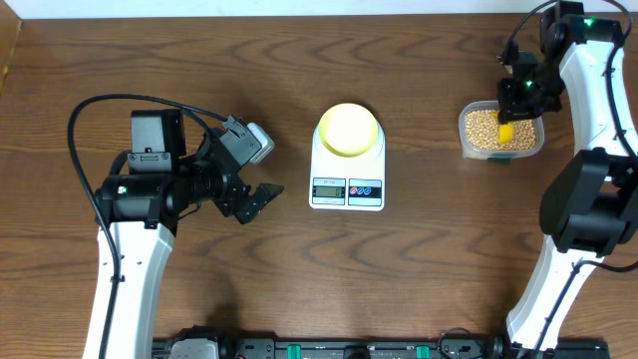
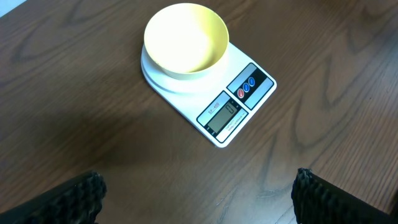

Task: Scoop item into bowl and weigh 50g on scale
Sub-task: 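Lower the scoop into the soybeans and scoop with the right gripper, then lift the filled scoop out of the tub with the right gripper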

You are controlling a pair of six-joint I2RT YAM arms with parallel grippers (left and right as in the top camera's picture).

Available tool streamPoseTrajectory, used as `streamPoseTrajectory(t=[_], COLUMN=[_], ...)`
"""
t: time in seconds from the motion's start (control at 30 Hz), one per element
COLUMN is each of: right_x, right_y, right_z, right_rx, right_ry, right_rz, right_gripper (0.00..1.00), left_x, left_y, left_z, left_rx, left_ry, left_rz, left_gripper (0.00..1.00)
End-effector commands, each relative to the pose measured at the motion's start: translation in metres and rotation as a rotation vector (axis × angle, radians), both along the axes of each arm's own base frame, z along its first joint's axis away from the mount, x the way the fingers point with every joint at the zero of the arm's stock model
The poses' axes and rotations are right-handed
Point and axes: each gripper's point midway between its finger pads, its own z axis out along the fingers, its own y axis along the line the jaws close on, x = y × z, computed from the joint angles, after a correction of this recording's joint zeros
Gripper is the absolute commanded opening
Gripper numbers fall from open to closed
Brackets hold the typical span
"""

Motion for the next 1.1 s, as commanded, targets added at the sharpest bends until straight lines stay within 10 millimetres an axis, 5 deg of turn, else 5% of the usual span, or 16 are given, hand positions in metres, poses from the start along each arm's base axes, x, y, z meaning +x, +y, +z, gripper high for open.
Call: streamPoseTrajectory(t=[0.0,0.7,1.07], right_x=[-0.001,-0.011,-0.014], right_y=[0.012,-0.024,-0.026], right_z=[0.000,0.001,0.007], right_rx=[0.111,0.310,0.378], right_ry=[0.002,0.006,-0.010], right_rz=[-0.019,-0.176,-0.166], right_gripper=[0.01,0.01,0.01], left_x=[0.001,0.001,0.001], left_y=[0.000,0.000,0.000], left_z=[0.002,0.002,0.002], left_rx=[-0.001,-0.001,-0.001], left_ry=[-0.015,-0.015,-0.015], left_rz=[-0.011,-0.011,-0.011], left_gripper=[0.98,0.98,0.98])
